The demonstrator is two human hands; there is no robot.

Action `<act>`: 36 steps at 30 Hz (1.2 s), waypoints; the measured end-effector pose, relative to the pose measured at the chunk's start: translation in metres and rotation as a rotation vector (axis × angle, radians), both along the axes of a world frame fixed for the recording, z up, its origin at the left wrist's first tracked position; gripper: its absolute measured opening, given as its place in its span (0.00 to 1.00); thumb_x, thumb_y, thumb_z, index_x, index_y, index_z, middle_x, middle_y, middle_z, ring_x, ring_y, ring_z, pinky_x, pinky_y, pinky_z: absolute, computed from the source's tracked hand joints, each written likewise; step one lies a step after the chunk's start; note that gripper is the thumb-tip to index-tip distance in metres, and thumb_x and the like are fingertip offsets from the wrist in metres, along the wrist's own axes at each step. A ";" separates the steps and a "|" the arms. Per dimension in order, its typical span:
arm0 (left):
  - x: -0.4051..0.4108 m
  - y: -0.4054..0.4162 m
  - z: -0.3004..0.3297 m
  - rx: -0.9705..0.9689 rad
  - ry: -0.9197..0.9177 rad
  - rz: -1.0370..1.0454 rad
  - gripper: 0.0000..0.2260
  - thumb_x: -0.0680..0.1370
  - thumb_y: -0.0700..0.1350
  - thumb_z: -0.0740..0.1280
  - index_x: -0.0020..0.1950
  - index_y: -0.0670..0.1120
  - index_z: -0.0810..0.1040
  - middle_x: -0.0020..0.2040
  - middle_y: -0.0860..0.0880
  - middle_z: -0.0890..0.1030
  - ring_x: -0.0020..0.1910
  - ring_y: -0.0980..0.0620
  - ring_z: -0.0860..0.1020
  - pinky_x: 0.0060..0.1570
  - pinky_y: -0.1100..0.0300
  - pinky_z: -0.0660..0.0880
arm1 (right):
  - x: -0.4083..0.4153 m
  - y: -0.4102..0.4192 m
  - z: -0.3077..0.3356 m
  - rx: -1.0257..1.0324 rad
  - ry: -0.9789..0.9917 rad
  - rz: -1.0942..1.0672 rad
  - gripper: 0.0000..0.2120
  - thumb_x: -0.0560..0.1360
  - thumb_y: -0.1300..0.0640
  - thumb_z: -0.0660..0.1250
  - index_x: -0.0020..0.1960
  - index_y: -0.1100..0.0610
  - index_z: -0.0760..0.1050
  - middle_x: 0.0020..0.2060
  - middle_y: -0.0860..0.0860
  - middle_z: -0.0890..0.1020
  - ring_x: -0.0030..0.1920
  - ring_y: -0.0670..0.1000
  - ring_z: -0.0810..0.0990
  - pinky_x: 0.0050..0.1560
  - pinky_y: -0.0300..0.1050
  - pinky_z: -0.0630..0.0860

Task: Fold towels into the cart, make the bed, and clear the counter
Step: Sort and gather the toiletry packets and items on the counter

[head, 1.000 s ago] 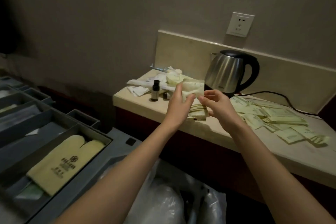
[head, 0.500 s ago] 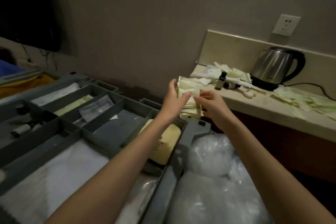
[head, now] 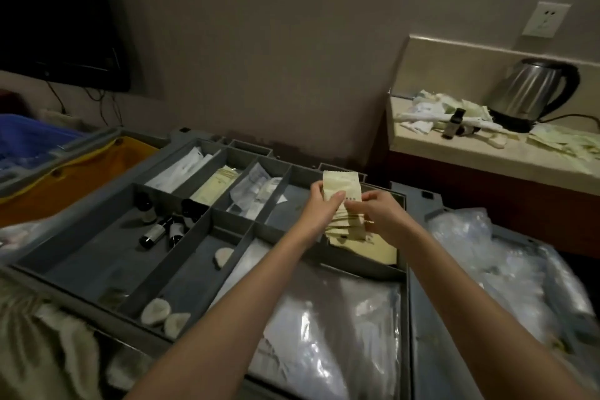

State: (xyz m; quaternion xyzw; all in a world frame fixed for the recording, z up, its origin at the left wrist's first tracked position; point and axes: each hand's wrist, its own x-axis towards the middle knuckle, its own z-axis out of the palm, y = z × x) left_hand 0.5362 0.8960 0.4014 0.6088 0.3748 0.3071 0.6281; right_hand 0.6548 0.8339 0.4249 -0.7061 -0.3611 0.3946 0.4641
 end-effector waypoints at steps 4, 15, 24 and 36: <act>-0.017 0.015 -0.017 -0.062 -0.040 -0.021 0.27 0.79 0.45 0.64 0.75 0.46 0.55 0.67 0.44 0.72 0.61 0.47 0.75 0.61 0.51 0.73 | -0.009 0.018 -0.013 -0.008 0.072 -0.084 0.19 0.72 0.63 0.71 0.60 0.66 0.71 0.51 0.60 0.80 0.47 0.55 0.82 0.37 0.46 0.78; -0.007 0.112 -0.062 -0.099 0.055 0.005 0.28 0.79 0.40 0.64 0.75 0.48 0.56 0.66 0.45 0.72 0.57 0.50 0.75 0.45 0.59 0.76 | -0.017 0.111 -0.077 -0.020 0.203 -0.263 0.19 0.75 0.60 0.68 0.61 0.58 0.63 0.54 0.57 0.75 0.54 0.57 0.78 0.52 0.58 0.79; 0.036 0.182 -0.108 0.138 0.489 -0.042 0.25 0.82 0.45 0.57 0.77 0.43 0.52 0.73 0.42 0.64 0.69 0.44 0.68 0.63 0.52 0.68 | 0.007 0.192 -0.128 -0.095 0.201 -0.375 0.20 0.76 0.61 0.67 0.64 0.59 0.63 0.54 0.55 0.74 0.49 0.51 0.75 0.44 0.46 0.74; 0.033 0.171 -0.102 0.753 0.839 -0.031 0.34 0.79 0.38 0.62 0.78 0.44 0.45 0.78 0.44 0.47 0.76 0.45 0.55 0.70 0.55 0.61 | -0.003 0.196 -0.139 -0.121 0.082 -0.384 0.26 0.77 0.61 0.65 0.72 0.57 0.59 0.64 0.54 0.72 0.55 0.49 0.74 0.43 0.40 0.74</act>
